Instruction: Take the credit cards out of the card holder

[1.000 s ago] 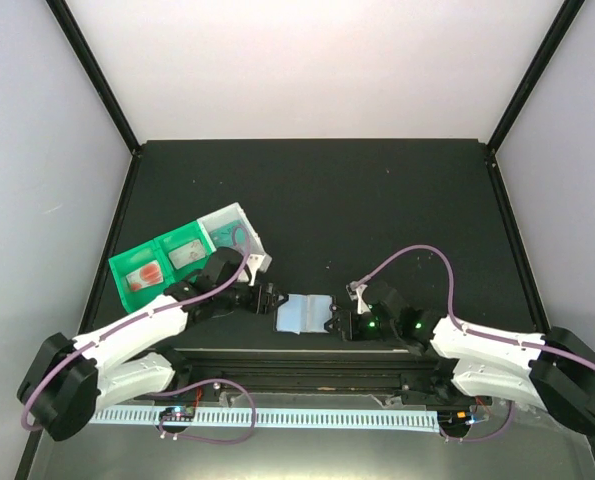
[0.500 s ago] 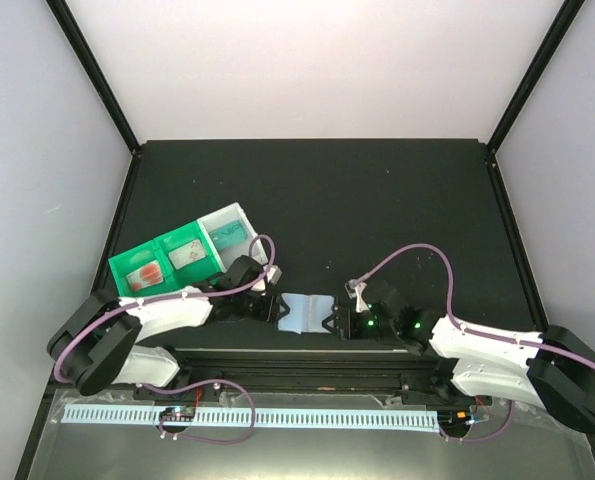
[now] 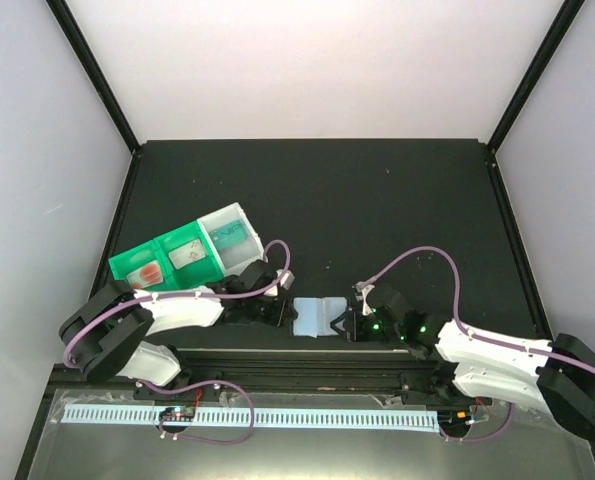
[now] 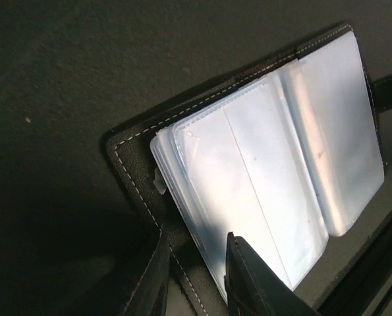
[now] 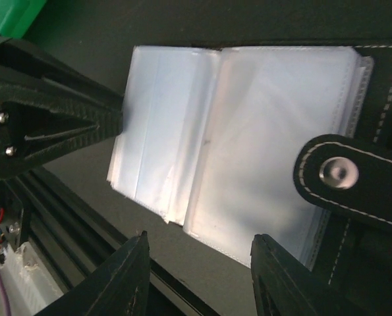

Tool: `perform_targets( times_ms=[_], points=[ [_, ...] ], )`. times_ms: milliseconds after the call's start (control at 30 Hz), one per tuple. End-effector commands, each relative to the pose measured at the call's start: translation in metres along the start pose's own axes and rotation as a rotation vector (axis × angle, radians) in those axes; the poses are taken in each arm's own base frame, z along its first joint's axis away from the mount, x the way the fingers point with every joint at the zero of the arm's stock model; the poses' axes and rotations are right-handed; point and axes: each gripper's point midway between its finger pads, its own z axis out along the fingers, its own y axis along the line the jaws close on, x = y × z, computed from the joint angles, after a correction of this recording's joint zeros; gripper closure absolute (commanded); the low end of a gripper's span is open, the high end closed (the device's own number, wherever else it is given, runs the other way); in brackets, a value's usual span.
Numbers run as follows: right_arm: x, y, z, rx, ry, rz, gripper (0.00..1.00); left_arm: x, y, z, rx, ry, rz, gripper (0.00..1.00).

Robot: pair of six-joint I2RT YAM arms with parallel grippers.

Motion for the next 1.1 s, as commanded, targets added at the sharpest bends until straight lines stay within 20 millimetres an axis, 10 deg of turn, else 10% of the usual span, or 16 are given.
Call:
perform_targets(
  times_ms=[0, 1067],
  points=[
    [-0.003, -0.019, -0.006, 0.093, -0.044, -0.030, 0.58, 0.003, -0.009, 0.001, 0.019, 0.001, -0.013, 0.74],
    [-0.010, -0.024, 0.002, 0.143, -0.055, -0.046, 0.62, 0.012, -0.021, 0.004, 0.064, 0.002, -0.046, 0.76]
  ],
)
